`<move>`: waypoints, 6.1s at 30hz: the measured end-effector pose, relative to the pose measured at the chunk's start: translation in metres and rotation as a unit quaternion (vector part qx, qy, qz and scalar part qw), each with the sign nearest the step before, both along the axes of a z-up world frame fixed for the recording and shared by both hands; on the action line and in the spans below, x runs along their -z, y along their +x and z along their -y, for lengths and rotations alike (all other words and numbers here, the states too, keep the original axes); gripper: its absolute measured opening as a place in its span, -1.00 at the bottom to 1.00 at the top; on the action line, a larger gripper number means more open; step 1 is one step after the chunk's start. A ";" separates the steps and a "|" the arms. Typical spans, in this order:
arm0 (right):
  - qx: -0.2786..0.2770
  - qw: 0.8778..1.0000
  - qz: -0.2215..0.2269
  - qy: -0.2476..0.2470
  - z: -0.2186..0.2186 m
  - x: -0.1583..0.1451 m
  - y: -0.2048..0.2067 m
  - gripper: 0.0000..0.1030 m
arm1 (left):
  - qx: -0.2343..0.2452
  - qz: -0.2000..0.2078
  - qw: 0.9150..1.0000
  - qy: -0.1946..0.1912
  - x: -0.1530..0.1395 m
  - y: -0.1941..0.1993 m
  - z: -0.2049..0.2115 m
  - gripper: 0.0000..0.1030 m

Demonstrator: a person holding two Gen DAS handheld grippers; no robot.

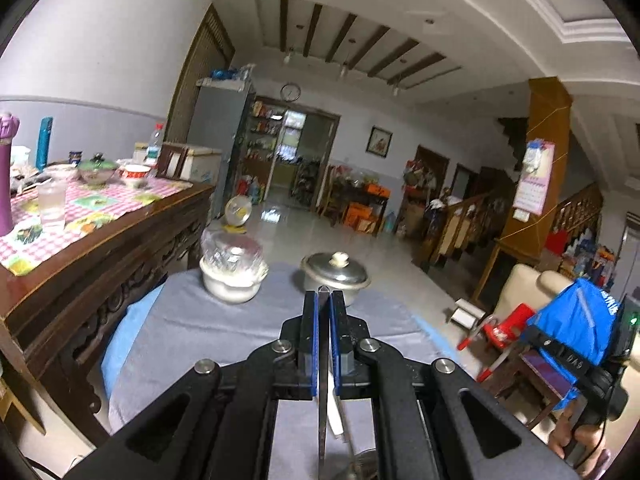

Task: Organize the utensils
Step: 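Lift the chopsticks with both grippers and carry them over the grey holder, then open both grippers to drop the chopsticks into the grey holder, then move both tools toward the white spoon and remaining chopsticks, then close the left gripper on a white spoon while the right gripper grasps another white spoon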

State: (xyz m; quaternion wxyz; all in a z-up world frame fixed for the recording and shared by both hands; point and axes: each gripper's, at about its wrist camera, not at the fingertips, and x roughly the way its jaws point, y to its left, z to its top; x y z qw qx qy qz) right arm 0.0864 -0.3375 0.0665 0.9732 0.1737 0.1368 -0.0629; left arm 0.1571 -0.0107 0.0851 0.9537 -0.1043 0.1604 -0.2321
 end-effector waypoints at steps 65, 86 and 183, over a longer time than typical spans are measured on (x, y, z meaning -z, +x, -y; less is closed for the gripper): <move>-0.020 0.991 -0.067 0.116 0.004 0.067 -0.010 0.00 | -0.113 -0.101 0.978 0.140 0.073 -0.013 -0.006 0.42; -0.011 0.984 -0.115 0.137 0.004 0.094 0.010 0.00 | -0.157 -0.183 0.958 0.156 0.111 0.013 -0.031 0.42; -0.273 0.919 -0.269 0.089 -0.035 0.232 0.292 0.00 | 0.091 -0.286 0.937 0.181 0.250 0.244 0.103 -0.25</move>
